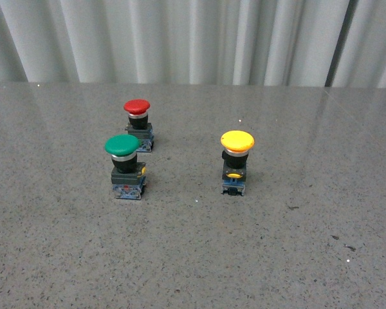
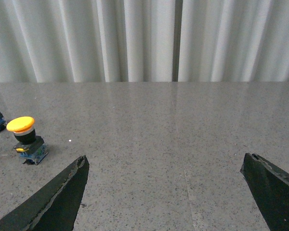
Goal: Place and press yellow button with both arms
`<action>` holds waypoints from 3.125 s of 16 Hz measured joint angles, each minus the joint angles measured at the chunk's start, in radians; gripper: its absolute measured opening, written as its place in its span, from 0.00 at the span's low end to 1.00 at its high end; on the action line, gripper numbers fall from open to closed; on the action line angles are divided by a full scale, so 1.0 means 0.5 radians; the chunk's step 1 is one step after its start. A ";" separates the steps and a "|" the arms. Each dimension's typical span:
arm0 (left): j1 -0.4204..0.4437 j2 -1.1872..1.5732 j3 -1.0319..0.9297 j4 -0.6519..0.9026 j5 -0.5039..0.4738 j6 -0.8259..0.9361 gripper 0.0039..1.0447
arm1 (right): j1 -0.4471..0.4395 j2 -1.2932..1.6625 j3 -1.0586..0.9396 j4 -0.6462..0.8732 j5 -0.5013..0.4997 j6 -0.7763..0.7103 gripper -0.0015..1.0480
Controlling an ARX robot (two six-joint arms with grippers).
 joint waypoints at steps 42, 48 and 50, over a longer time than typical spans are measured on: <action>0.000 -0.233 -0.002 -0.230 0.003 -0.001 0.94 | 0.951 3.561 1.671 1.112 -0.092 0.079 0.02; 0.000 -0.233 -0.002 -0.229 0.003 -0.001 0.94 | 0.940 3.579 1.692 1.083 -0.112 0.091 0.02; 0.000 -0.233 -0.002 -0.230 0.003 -0.001 0.94 | 0.940 3.581 1.698 1.057 -0.123 0.090 0.02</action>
